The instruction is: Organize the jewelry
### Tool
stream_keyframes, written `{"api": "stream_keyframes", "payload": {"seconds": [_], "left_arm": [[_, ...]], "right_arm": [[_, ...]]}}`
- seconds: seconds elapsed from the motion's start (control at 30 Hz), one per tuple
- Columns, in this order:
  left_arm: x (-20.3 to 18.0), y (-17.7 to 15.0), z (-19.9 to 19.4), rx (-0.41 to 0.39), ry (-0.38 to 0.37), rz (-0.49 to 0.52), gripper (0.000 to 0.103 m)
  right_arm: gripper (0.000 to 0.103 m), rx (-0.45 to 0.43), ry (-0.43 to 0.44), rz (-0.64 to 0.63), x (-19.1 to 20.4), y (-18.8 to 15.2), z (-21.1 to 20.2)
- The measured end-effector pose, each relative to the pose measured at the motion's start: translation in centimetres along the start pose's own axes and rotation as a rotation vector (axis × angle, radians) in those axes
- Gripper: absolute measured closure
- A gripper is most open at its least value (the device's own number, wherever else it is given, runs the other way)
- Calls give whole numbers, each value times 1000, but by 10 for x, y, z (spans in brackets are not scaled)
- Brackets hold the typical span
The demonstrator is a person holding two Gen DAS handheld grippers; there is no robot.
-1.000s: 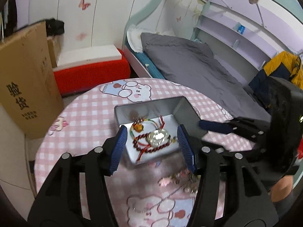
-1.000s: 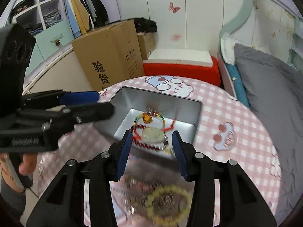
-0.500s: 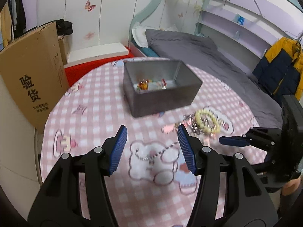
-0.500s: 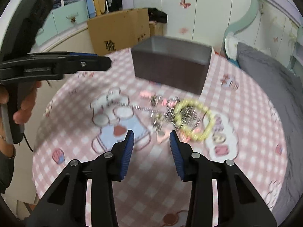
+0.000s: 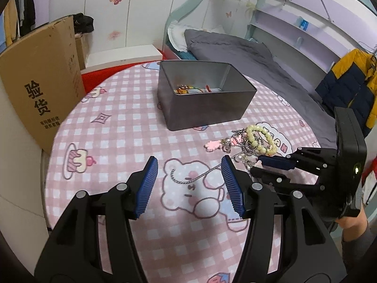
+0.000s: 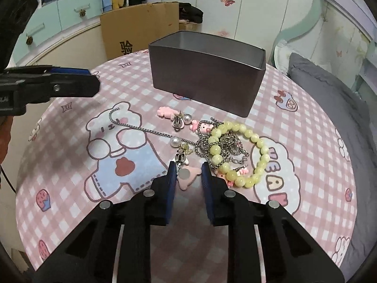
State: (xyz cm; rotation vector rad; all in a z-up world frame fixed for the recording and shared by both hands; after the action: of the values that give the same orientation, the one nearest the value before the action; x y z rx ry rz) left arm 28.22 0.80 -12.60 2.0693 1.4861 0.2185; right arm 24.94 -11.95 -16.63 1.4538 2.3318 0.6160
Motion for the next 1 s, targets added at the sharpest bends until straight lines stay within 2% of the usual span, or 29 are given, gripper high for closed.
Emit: {"api": "stream_keyframes", "payload": {"seconds": [0.1, 0.2, 0.33, 0.63, 0.8, 0.9, 1.0], "left_arm": [[-3, 4, 10, 20, -24, -5, 47], [-8, 11, 24, 50, -62, -16, 47], [-17, 20, 44, 84, -71, -11, 47], [-25, 29, 74, 137, -14, 23, 47], [-30, 26, 76, 139, 57, 120, 48], [-34, 26, 81, 138, 115, 178, 53], [-44, 26, 82, 128, 119, 226, 68]], "right_arm": [[83, -4, 13, 6, -2, -1, -5], [83, -40, 65, 40, -12, 0, -20], [83, -79, 111, 78, -25, 5, -38], [83, -120, 157, 116, -44, 16, -51], [83, -122, 169, 122, -51, 20, -50], [83, -123, 172, 124, -52, 20, -50], [83, -123, 175, 128, -53, 23, -48]]}}
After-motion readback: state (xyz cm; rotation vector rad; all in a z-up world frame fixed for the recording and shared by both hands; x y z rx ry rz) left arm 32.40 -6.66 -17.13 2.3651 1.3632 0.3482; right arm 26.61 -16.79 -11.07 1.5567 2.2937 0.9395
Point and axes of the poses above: each gripper's, at about its wrist camera, not at the fingertips, and z roughly the way its jaws point, x to its left, y to its top, the point moved 3 cm from there along z, roughly the way its jaws point, and after that the axes turned 9 degrees about x, right-handed, at the moved point
